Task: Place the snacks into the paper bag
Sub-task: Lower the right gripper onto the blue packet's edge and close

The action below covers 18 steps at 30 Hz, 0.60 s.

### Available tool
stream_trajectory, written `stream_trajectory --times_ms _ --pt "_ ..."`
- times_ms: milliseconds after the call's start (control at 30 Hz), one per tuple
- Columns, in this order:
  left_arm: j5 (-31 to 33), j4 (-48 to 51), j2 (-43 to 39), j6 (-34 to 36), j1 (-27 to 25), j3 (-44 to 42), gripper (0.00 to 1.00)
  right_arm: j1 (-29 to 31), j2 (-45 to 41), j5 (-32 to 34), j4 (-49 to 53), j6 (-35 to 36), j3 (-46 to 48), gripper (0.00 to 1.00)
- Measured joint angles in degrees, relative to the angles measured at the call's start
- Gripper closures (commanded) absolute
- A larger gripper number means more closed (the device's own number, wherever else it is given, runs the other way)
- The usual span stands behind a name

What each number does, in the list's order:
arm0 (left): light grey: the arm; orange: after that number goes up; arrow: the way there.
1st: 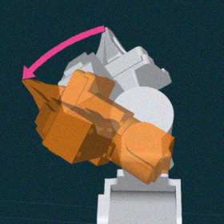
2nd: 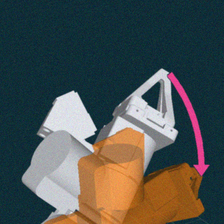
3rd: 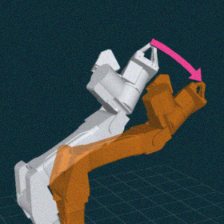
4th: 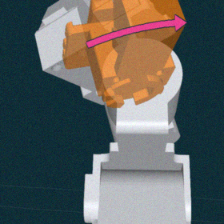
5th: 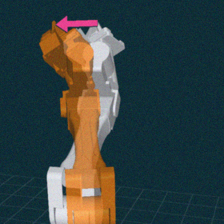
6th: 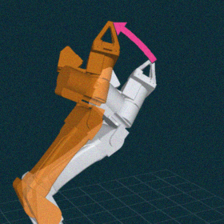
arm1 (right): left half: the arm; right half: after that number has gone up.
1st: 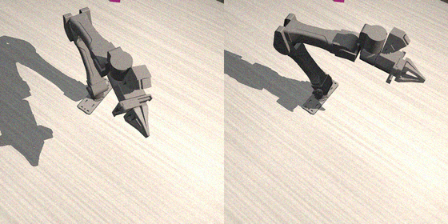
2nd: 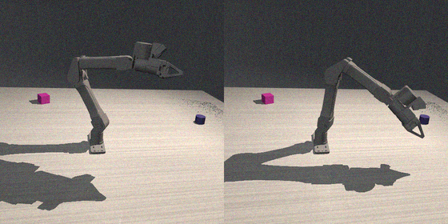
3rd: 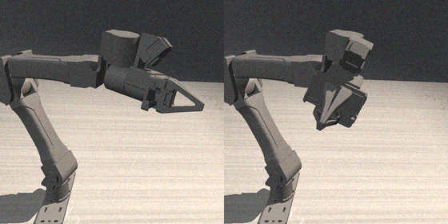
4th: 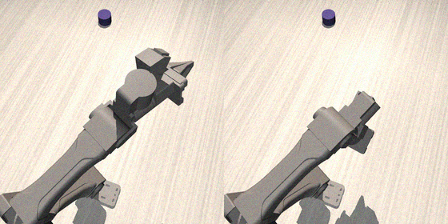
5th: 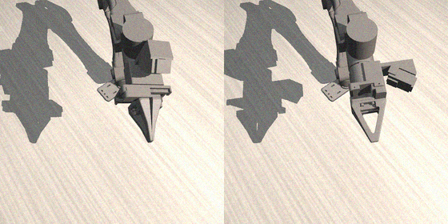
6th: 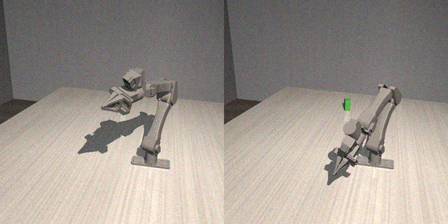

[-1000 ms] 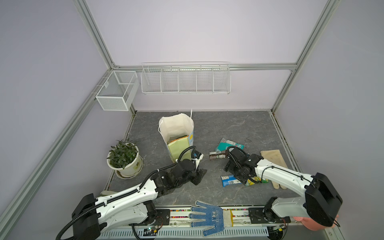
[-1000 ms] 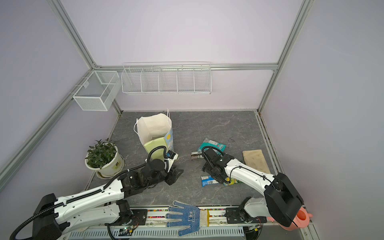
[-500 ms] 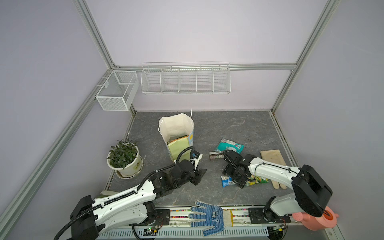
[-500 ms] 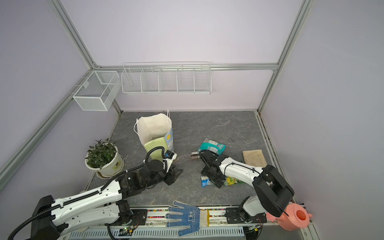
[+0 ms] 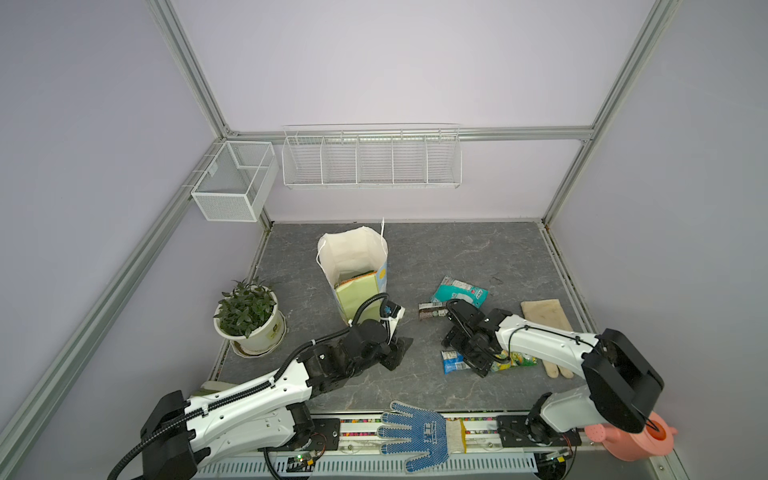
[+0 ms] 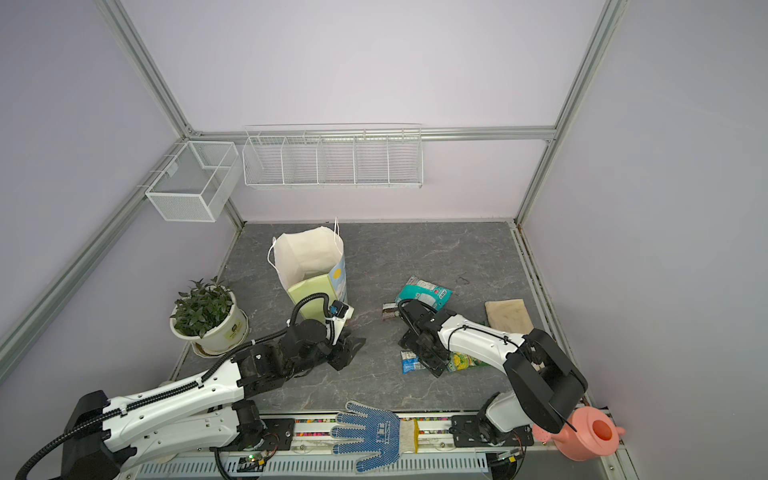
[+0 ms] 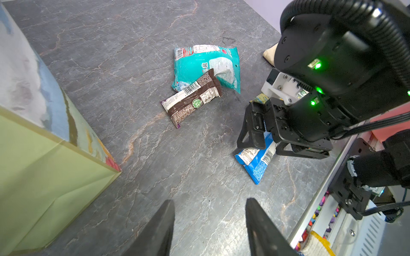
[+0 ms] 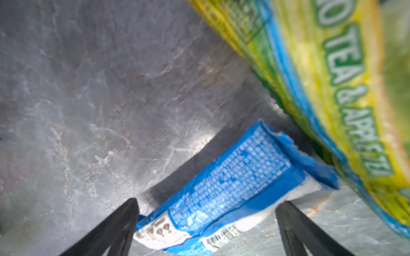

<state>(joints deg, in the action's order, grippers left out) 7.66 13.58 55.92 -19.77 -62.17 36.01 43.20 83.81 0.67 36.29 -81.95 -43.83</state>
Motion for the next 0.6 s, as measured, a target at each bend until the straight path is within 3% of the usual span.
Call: stream_trajectory --times_ms 333,600 --pt "0.0 0.0 0.0 0.0 0.0 0.0 0.48 0.5 0.4 0.5 -0.1 0.6 0.0 0.42" --pt "0.0 0.0 0.0 0.0 0.0 0.0 0.48 1.2 0.5 1.5 0.3 1.8 -1.2 0.54"
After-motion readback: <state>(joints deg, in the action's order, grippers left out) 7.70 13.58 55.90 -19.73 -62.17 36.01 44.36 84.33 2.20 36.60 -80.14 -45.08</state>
